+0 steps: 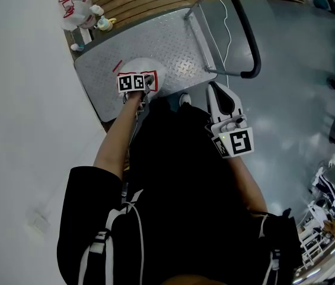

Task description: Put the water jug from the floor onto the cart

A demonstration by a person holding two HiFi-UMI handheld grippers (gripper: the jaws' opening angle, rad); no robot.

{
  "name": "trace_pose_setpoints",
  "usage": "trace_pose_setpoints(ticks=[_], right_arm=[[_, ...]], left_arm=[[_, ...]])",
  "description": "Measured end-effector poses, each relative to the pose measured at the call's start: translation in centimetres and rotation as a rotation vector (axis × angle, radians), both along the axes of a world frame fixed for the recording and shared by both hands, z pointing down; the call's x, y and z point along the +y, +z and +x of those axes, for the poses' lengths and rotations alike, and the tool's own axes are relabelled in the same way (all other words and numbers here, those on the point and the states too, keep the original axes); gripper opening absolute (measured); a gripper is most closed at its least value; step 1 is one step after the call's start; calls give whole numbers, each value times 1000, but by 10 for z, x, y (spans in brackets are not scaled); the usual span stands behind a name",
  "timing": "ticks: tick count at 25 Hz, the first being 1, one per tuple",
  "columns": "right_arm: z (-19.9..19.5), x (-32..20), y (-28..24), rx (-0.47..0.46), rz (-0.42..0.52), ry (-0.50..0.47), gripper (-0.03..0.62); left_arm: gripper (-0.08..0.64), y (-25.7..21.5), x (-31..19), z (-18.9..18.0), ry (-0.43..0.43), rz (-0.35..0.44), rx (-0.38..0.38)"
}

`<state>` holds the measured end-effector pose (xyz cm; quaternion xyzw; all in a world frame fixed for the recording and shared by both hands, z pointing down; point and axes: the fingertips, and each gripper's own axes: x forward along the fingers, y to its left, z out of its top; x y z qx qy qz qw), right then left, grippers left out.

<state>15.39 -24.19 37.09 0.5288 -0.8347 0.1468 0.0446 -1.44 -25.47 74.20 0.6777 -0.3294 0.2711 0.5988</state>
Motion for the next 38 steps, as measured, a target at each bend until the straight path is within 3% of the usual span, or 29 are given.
trace_pose_setpoints(ticks=[5, 9, 13, 16, 20, 22, 26, 32, 38], right_arm=[[3, 6, 0, 5, 5, -12, 20], [-4, 19, -6, -2, 25, -31, 20], [-5, 15, -3, -11, 32, -58, 20], [-12, 13, -4, -12, 43, -85, 20], [-26, 11, -7, -18, 50, -140, 20], [-33, 9, -7, -25, 47, -174, 20], [-55, 13, -9, -33, 59, -240, 20], [-70, 10, -16, -44, 93, -272, 20], [-79, 9, -21, -33, 119, -305, 20]], left_arm=[[60, -10, 2, -4, -31, 32, 24], [58, -38, 8, -4, -141, 96, 142], [43, -64, 10, 7, -154, 193, 149], [27, -98, 11, 15, -215, 268, 193], [18, -158, 13, 20, -246, 442, 225], [18, -186, 14, 22, -232, 541, 207], [18, -230, 23, 10, -219, 720, 87], [18, -282, 30, -7, -259, 922, -58], [18, -329, 31, -9, -303, 1092, -103]])
